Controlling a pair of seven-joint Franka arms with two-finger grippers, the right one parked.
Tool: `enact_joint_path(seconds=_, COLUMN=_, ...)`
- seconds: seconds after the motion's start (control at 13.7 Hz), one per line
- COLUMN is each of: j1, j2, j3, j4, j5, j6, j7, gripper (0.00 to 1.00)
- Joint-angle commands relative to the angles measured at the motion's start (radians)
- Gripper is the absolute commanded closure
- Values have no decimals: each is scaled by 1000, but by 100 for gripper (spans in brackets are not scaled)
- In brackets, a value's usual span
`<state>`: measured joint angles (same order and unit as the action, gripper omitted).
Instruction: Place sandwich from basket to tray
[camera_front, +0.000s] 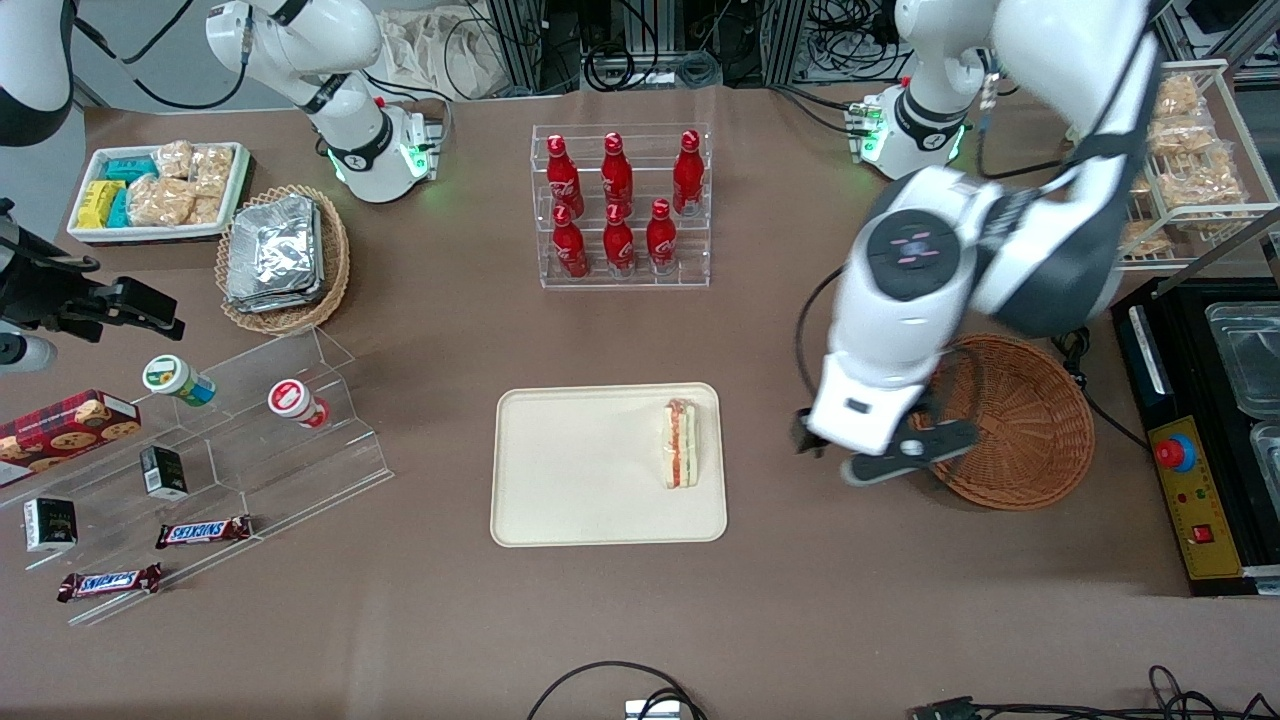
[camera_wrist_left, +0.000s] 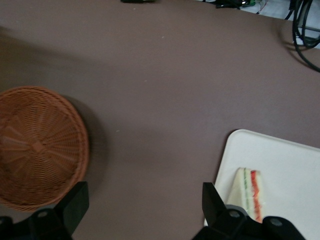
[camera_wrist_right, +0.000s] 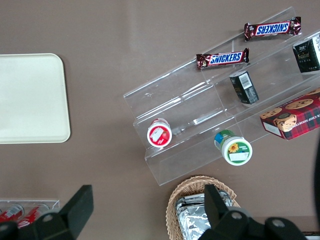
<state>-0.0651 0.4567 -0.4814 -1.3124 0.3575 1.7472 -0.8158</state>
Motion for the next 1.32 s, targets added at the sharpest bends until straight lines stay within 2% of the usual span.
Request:
enact_joint_path(seconds=0.0, j1=71, j2=-88, j3=-2, j4=-31, j5=-81, j6=-101, j7=160, gripper=0)
enact_joint_path(seconds=0.29, j1=155, j2=-139, j3=0, j4=-30, j5=-152, j6=-167, j7=296, gripper=0)
enact_joint_path(seconds=0.44, j1=165, j2=-183, j3=24, j4=-50, j5=-158, j6=-176, j7=407, gripper=0)
enact_joint_path(seconds=0.59, j1=130, j2=-254, j3=146, j4=-100, j5=-225, j6=-178, j7=492, gripper=0)
enact_joint_path(seconds=0.73, j1=81, j2=-329, j3=272, j4=-157, j5=-255, j6=-178, j7=605, gripper=0)
enact_joint_path(seconds=0.95, j1=73, j2=-427, j3=354, j4=-218, j5=-288, j6=-204, j7=702, gripper=0)
enact_joint_path(seconds=1.1, j1=74, j2=-489, j3=401, j4=-255, j5=-336, j6=-209, j7=778, gripper=0)
enact_joint_path(seconds=1.24, j1=76, j2=-507, j3=432, j4=-257, j5=-373, j6=-215, j7=823, gripper=0)
